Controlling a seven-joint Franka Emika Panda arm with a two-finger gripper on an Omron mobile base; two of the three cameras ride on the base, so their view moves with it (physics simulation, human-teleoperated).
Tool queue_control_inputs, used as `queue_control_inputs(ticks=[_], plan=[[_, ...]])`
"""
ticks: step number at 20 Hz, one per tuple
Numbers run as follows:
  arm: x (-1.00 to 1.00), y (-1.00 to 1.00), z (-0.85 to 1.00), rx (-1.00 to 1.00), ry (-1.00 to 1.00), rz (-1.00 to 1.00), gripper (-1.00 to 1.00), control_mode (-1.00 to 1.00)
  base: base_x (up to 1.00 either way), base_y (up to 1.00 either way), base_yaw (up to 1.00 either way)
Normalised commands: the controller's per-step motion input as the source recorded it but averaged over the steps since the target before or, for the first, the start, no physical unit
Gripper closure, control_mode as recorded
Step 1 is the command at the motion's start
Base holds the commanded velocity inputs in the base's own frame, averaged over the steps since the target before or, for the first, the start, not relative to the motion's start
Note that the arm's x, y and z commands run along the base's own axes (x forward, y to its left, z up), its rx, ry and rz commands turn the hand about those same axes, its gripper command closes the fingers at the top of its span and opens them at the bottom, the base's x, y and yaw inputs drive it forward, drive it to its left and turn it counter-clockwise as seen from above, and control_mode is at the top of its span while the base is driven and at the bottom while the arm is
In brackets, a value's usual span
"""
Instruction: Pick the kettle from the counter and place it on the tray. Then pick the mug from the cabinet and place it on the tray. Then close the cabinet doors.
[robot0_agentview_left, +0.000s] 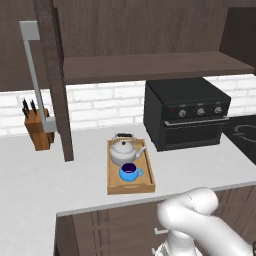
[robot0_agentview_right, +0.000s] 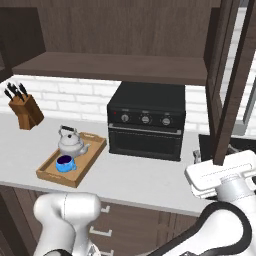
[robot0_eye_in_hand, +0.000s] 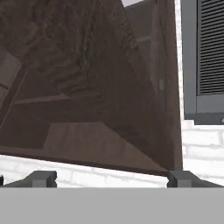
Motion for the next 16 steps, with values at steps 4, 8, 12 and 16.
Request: queue_control_inputs(ticks=[4,8,12,16], plan=[[0.00,-0.27,0.35,-0.05,-0.13,0.00,-1.00,-1.00,0.00,0.00,0.00],[0.00,-0.12,0.36,-0.09,-0.16,0.00,-1.00,-1.00,0.00,0.00,0.00],[0.00,0.09,0.32,-0.24,-0.21,0.05,-1.00,-1.00,0.00,0.00,0.00],[0.00,0.32,0.27,-0.33,-0.21,0.11,-1.00,-1.00,0.00,0.00,0.00]])
